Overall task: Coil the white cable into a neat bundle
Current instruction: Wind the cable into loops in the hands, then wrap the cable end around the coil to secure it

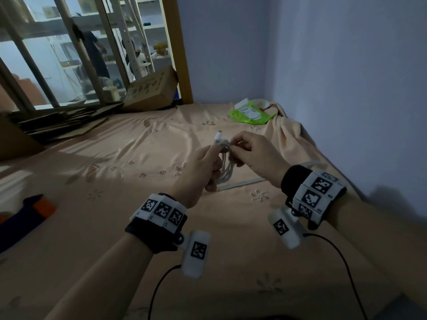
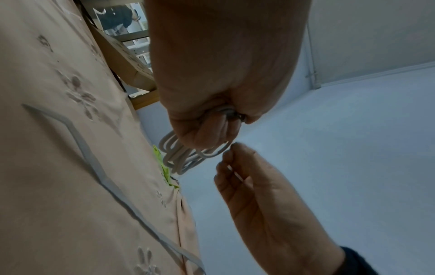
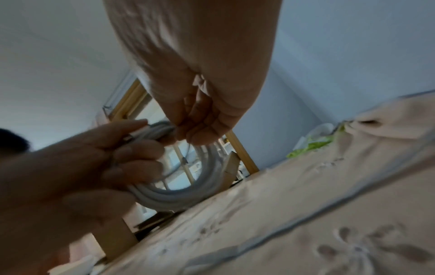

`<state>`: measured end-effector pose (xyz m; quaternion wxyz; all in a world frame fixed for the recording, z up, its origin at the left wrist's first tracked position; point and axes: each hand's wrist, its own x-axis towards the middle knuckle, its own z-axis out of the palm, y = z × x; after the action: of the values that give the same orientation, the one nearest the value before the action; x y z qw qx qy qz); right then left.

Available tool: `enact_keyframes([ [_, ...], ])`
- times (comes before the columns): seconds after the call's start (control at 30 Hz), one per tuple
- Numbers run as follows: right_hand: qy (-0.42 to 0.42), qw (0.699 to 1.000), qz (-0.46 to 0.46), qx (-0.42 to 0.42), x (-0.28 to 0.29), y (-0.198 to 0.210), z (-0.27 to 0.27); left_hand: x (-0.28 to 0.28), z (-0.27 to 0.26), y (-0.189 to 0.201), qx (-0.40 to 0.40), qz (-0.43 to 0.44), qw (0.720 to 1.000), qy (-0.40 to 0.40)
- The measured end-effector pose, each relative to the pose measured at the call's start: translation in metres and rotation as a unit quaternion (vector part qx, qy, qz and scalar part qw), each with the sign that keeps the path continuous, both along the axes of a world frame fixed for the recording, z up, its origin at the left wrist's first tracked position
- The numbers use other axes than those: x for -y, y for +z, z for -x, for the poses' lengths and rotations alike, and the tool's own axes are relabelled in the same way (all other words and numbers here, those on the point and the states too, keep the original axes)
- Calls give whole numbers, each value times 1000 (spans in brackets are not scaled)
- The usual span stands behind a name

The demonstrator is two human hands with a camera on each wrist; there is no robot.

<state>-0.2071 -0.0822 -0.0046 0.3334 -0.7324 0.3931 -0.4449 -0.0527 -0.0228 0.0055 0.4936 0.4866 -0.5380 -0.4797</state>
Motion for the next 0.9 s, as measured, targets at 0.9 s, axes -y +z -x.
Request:
enact_keyframes([
  [0.9,132,832,46,-536,4,-45,-63,13,-41,-1,-19,-1,1000,17],
])
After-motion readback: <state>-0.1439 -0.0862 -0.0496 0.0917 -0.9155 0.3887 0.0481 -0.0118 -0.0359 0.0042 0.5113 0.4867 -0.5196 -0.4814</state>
